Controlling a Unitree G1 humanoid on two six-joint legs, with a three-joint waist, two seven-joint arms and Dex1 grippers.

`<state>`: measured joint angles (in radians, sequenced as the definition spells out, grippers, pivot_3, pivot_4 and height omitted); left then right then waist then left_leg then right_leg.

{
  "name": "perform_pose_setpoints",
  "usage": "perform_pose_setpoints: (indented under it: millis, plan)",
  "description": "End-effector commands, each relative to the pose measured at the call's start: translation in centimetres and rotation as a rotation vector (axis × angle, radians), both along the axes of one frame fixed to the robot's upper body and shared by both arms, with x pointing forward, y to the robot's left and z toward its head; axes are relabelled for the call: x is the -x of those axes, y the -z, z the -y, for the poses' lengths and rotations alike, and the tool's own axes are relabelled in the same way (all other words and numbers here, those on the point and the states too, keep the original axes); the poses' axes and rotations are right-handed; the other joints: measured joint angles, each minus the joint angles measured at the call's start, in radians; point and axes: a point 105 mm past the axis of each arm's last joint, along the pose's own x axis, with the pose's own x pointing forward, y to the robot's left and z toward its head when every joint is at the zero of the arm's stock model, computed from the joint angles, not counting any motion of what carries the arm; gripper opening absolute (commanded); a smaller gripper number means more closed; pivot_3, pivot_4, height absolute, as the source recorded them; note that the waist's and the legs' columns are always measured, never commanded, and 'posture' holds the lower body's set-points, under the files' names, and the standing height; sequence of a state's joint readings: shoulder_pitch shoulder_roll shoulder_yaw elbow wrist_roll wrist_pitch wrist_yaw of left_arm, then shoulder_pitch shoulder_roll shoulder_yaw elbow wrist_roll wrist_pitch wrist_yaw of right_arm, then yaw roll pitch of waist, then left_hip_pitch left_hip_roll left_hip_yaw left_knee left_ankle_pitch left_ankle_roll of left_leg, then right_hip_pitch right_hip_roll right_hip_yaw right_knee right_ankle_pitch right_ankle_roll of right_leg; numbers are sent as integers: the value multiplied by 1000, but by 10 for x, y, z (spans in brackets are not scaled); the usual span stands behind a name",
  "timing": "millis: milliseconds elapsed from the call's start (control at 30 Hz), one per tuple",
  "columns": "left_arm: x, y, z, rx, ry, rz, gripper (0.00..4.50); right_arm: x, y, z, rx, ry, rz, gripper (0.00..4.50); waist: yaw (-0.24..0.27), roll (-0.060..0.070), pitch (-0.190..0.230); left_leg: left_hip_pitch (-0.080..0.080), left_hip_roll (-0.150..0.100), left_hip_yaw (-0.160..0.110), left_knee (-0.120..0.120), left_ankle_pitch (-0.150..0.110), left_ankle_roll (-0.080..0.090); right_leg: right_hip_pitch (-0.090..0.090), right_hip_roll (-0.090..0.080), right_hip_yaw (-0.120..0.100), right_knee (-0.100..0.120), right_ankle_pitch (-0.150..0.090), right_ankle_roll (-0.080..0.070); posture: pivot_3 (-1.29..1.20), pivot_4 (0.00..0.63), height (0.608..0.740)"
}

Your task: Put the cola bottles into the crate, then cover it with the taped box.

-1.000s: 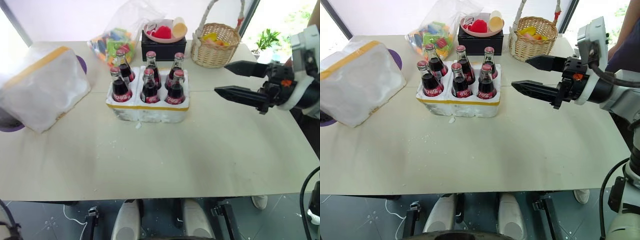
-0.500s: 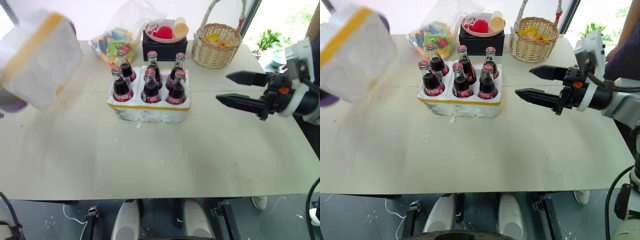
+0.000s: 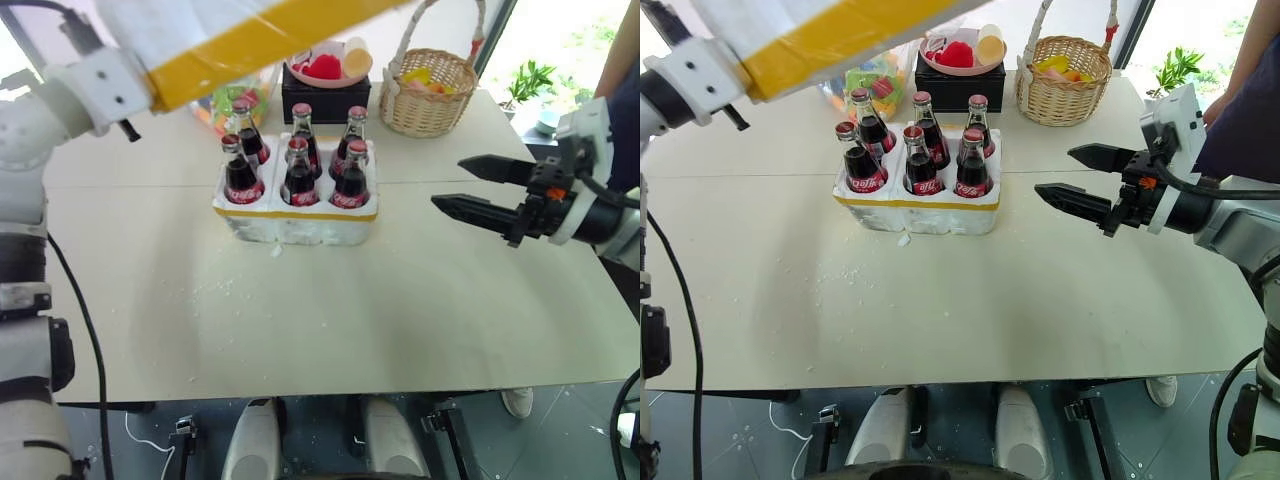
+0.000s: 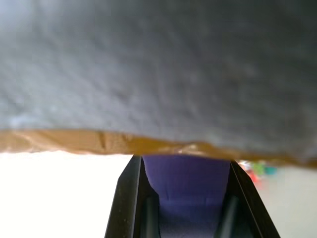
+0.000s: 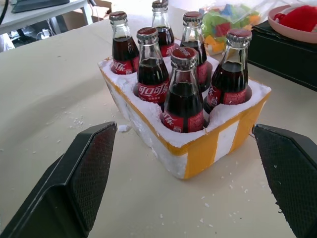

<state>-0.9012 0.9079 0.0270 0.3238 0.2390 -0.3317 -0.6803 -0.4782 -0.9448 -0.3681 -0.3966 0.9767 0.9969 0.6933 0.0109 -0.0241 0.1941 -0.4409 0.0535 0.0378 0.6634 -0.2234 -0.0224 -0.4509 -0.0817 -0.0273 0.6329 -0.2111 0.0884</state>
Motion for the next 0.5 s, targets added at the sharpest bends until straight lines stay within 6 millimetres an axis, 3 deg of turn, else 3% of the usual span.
perform_pose_setpoints:
  millis: [33,233,500]
  plan:
    - [1,5,10,-165,-70,90,340,8,-15,-2,-17,-7,69,4500,1,0,0,0,0,0,0,0,0,1,0,0,0,0,0,0,150,740]
    - [-12,37,4,-443,-191,170,340,9,-15,-3,-41,6,77,4500,2,0,0,2,0,0,0,0,0,3,0,0,-1,0,0,0,150,740]
    - [-13,50,0,-439,-125,267,340,11,-14,-2,-60,20,80,4500,2,0,0,6,0,-1,0,0,0,7,0,0,-2,0,0,0,150,740]
